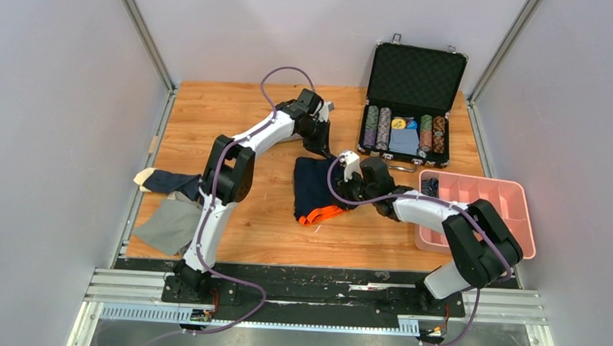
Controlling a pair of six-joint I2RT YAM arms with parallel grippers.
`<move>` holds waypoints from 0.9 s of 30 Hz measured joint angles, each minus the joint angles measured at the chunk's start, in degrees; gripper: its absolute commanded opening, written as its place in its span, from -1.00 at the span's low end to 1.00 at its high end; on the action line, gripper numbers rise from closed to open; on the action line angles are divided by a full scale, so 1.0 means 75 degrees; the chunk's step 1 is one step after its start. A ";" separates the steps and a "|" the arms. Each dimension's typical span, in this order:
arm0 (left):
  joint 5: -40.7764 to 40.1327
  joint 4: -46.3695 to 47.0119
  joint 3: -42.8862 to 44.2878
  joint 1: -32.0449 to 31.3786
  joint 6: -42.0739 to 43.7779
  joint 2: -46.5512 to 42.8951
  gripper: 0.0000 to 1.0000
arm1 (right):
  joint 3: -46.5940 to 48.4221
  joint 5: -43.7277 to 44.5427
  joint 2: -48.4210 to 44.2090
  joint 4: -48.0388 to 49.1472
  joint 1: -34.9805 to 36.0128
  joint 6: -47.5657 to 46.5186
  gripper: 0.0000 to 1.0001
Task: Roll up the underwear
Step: Fold the underwear at the center of the board.
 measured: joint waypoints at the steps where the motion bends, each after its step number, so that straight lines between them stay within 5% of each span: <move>1: 0.0064 0.0061 0.0000 -0.0009 -0.0020 0.0023 -0.29 | -0.0003 0.0006 0.0000 -0.0035 -0.0041 0.0009 -0.29; 6: 0.0460 0.0522 0.0044 -0.0047 -0.0315 0.0128 0.07 | 0.0154 0.0047 -0.0297 -0.1075 -0.0300 -0.0242 -0.16; 10: 0.0490 0.0659 0.0356 0.0009 -0.0303 0.0052 0.13 | 0.0816 -0.0143 -0.1224 -0.2404 -0.0842 -0.0545 0.08; 15: 0.0519 0.0898 -0.0519 0.0233 -0.0070 -0.1113 0.16 | 0.1609 -0.0181 -0.2098 -0.2795 -0.1545 -0.0612 -0.01; 21: 0.1116 0.2046 -0.3937 0.0560 -0.0111 -0.3462 0.02 | 0.2675 -0.0501 -0.0146 -0.2774 -0.1679 -0.0545 0.14; 27: 0.1807 0.3314 -0.6094 0.0408 -0.0382 -0.3812 -0.04 | 0.3745 -0.0469 0.1953 -0.2923 -0.1673 0.0079 0.17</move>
